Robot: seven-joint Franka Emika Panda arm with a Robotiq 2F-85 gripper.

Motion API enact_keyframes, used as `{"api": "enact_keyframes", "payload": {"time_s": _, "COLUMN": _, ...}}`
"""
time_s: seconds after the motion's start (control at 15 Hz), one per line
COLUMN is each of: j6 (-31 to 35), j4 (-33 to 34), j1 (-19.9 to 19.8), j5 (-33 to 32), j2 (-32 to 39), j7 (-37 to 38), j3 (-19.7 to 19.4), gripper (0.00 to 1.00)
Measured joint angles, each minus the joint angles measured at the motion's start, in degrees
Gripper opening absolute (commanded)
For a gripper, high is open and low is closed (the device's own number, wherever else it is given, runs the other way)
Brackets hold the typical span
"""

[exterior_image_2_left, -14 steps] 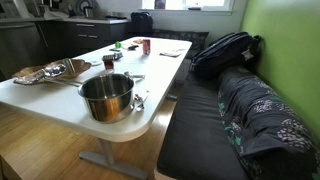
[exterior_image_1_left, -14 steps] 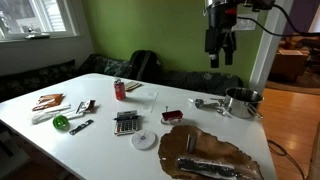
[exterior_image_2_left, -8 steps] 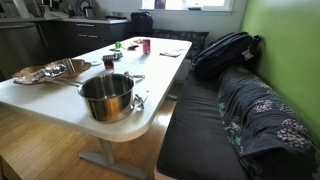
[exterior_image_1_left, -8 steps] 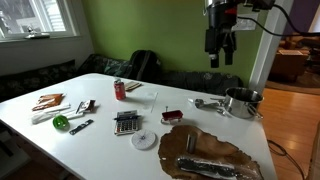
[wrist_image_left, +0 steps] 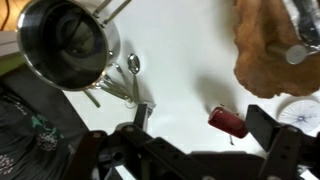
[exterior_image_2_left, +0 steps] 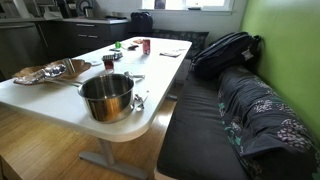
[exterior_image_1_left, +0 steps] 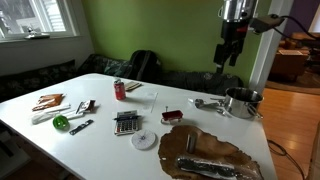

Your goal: Move the silver pot a little forward on the table

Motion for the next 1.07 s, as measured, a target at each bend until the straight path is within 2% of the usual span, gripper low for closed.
{"api": "enact_keyframes", "payload": {"time_s": 0.27, "j6": 7.69, "j4": -11.94, "j1": -6.84, "j5": -10.15, "j2": -4.71, "j7": 9.92, "j3": -0.47, "gripper": 1.0}}
{"api": "enact_keyframes", "payload": {"time_s": 0.47, "j6": 8.12, "j4": -15.69, "j1": -10.5, "j5": -10.29, "j2": -5.1, "j7": 10.78, "j3": -3.13, "gripper": 1.0}}
{"api": "enact_keyframes", "payload": {"time_s": 0.67, "j6": 8.13, "j4": -15.76, "j1": -10.62, "j5": -10.18, "j2": -5.09, "j7": 10.81, "j3": -3.36, "gripper": 1.0}}
{"api": "enact_keyframes", "payload": {"time_s": 0.8, "j6": 10.05, "j4": -15.61, "j1": -10.64, "j5": -9.94, "j2": -4.65, "j7": 8.51, "j3": -4.23, "gripper": 1.0}}
{"api": "enact_keyframes", "payload": {"time_s": 1.07, "j6": 15.87, "j4": -14.86, "j1": -11.35, "j5": -4.96, "j2": 1.68, "j7": -6.72, "j3": -12.28, "gripper": 1.0}}
